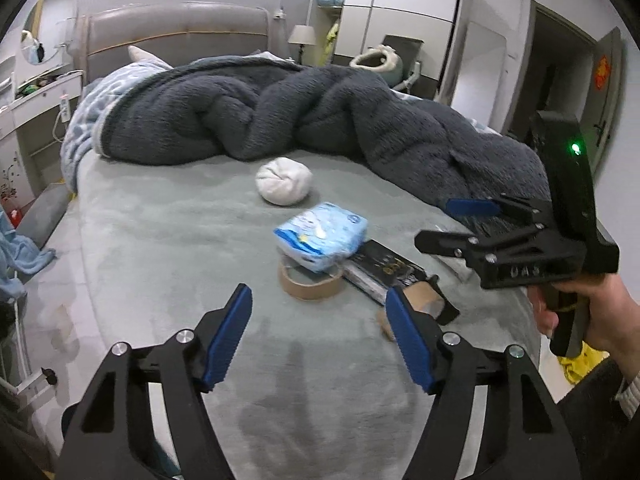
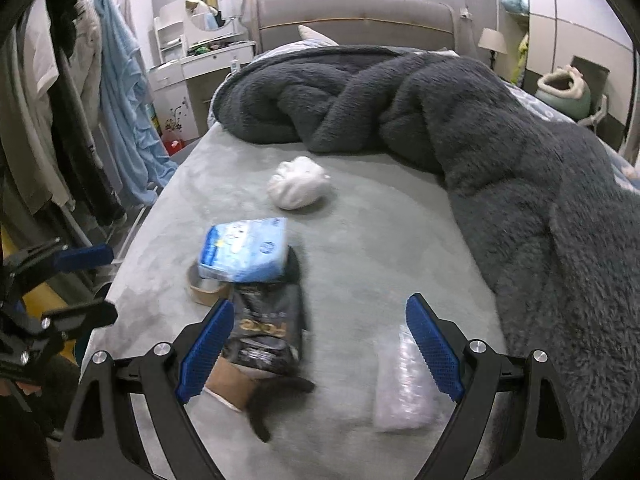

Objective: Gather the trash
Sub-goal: 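Grasp the brown tape roll core with the left gripper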

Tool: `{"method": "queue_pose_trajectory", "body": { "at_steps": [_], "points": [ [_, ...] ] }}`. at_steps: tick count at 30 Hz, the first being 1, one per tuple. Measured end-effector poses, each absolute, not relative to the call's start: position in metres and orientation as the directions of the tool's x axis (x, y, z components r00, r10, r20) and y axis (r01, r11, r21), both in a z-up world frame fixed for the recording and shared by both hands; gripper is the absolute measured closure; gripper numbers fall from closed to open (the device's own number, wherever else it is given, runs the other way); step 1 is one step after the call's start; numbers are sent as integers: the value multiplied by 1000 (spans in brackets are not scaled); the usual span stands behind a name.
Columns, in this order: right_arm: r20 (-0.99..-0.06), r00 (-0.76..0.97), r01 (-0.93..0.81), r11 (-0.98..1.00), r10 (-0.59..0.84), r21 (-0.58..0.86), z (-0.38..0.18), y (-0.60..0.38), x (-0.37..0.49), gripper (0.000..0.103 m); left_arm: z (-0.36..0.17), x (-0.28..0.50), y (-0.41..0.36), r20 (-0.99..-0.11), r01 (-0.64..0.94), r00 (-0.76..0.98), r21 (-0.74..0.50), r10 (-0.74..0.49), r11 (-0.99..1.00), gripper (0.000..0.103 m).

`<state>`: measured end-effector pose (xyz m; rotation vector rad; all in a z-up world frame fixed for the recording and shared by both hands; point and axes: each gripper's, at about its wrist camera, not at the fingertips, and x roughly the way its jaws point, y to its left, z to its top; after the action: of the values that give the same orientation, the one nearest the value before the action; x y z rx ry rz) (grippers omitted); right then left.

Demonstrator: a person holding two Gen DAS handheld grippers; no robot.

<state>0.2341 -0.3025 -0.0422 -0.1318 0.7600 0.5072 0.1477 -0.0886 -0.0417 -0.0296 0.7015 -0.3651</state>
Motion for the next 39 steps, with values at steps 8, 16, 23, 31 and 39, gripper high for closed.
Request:
{"method": "queue_pose_trajectory", "body": {
  "at_steps": [8, 16, 23, 31, 39],
  "points": [
    [-701, 597, -470, 878, 390, 88, -49, -326, 242, 28, -59, 153, -117, -662, 409, 625, -172, -413, 896, 40],
    [-738, 563, -490, 869, 373, 66, -64, -331, 240, 43, -75, 156, -138, -705, 444, 576, -154, -413, 882, 49],
    [-780, 533, -480, 876, 329, 42, -80, -338, 242, 53, -83, 163, -146, -722, 441, 560, -155, -406, 884, 61],
    [-810, 529, -469, 883, 254, -29, -87, -337, 244, 69, -88, 166, -150, -738, 444, 550, -139, -392, 885, 84],
    [-780, 541, -454, 890, 315, 45, -65, -333, 245, 70, -78, 165, -139, -714, 419, 576, -162, -399, 893, 95]
  ]
}}
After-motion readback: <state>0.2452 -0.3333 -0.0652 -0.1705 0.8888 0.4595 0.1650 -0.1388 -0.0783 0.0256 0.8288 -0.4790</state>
